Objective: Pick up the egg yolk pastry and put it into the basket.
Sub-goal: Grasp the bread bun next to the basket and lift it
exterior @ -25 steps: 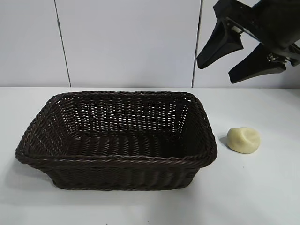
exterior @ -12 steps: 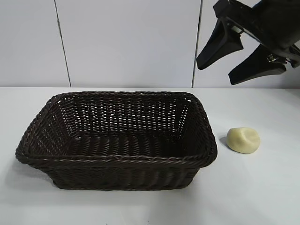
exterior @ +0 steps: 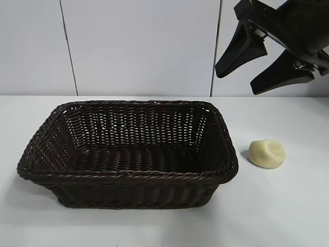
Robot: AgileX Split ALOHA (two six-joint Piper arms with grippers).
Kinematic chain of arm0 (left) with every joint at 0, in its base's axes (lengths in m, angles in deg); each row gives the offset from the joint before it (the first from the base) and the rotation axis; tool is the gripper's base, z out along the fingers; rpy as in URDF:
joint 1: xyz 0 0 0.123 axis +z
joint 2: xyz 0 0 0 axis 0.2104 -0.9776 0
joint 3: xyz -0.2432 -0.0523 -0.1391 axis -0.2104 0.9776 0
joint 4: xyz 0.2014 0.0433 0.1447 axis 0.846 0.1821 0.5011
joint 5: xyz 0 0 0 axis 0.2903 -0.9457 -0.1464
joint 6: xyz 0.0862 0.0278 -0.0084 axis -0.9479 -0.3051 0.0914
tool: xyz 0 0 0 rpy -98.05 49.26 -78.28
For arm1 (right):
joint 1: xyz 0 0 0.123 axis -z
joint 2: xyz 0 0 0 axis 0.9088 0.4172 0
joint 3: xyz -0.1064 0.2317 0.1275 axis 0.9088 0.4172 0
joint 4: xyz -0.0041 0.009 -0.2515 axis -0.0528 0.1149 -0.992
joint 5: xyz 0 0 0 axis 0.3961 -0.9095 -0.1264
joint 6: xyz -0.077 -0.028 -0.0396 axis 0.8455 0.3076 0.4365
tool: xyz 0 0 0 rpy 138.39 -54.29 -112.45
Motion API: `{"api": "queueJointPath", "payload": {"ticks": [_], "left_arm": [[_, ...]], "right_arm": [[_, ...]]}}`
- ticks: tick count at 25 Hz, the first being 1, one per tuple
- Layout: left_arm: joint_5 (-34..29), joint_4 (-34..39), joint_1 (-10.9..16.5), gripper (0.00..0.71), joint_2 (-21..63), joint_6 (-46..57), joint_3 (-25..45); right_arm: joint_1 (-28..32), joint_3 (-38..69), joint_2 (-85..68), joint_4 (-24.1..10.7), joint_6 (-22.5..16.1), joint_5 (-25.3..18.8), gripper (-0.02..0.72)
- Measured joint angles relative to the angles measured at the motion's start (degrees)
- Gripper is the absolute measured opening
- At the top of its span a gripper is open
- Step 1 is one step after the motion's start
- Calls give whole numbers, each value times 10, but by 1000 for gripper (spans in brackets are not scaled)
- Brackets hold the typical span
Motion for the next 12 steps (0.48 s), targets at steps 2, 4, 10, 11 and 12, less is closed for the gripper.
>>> {"api": "queueJointPath", "payload": {"ticks": [2, 4, 10, 11, 12], "left_arm": [[0, 0, 0, 560, 0, 0, 0], [0, 0, 0, 560, 0, 0, 0], [0, 0, 0, 560, 0, 0, 0], [0, 0, 0, 560, 0, 0, 0], [0, 0, 0, 560, 0, 0, 0]], "right_arm": [[0, -2, 0, -6, -8, -8, 517], [0, -11, 0, -26, -27, -19, 517], [0, -88, 25, -177, -150, -87, 517], [0, -107, 38, -209, -172, -108, 517], [0, -125, 50, -238, -188, -126, 517]]}}
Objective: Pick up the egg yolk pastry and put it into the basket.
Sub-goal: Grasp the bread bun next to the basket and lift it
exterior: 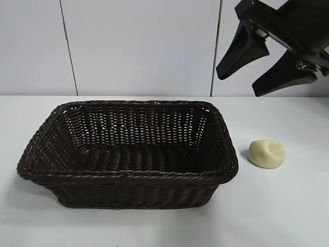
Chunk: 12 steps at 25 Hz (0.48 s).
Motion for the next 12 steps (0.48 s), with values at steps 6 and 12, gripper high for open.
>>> {"api": "queueJointPath", "payload": {"ticks": [6, 12], "left_arm": [[0, 0, 0, 560, 0, 0, 0], [0, 0, 0, 560, 0, 0, 0]], "right_arm": [[0, -78, 71, -101, -59, -57, 517], [32, -96, 117, -112, -65, -56, 517]]}}
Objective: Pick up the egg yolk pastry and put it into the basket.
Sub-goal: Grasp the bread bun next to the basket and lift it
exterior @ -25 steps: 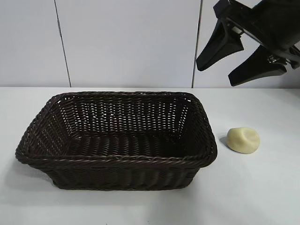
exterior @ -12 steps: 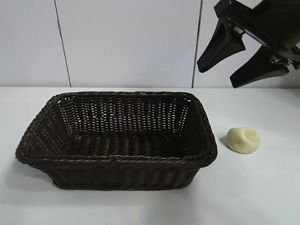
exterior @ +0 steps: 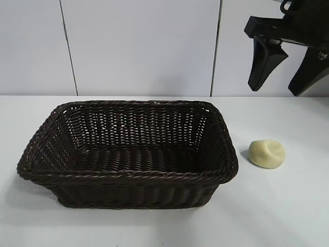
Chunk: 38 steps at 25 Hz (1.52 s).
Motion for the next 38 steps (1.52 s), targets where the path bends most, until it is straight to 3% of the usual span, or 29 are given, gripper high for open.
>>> {"api": "queueJointPath", "payload": {"ticks": [7, 14, 24, 27, 30, 31, 33, 38], "left_arm": [[0, 0, 0, 560, 0, 0, 0], [0, 0, 0, 560, 0, 0, 0], [0, 0, 0, 560, 0, 0, 0], [0, 0, 0, 560, 0, 0, 0], [0, 0, 0, 560, 0, 0, 0], [0, 0, 0, 560, 0, 0, 0], [0, 0, 0, 560, 0, 0, 0], [0, 0, 0, 560, 0, 0, 0]], "right_arm": [[40, -1, 55, 4, -1, 22, 517], [40, -2, 115, 49, -1, 56, 517], [40, -3, 199, 50, -1, 84, 512], [40, -3, 201, 41, -10, 91, 396], [40, -4, 194, 32, -13, 91, 135], [40, -4, 189, 31, -13, 90, 97], [40, -4, 176, 28, -13, 87, 56], [40, -4, 110, 26, -12, 59, 37]]}}
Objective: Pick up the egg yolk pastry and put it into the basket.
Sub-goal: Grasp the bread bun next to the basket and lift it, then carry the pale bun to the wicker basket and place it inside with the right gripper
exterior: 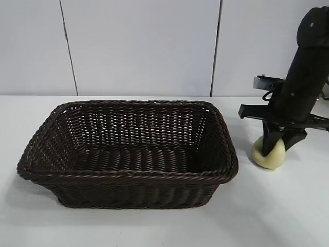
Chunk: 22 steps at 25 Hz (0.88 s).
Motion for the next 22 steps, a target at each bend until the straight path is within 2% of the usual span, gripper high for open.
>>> {"api": "queueJointPath", "payload": {"ticks": [3, 9, 14, 22], "left_arm": [[0, 0, 0, 560, 0, 0, 0], [0, 0, 0, 560, 0, 0, 0], [0, 0, 0, 560, 0, 0, 0], [0, 0, 0, 560, 0, 0, 0]], "right_arm": [[0, 0, -54, 0, 0, -23, 33], [0, 0, -122, 4, 0, -39, 33], [-9, 0, -131, 40, 0, -40, 32], [-144, 1, -131, 67, 1, 5, 30]]}}
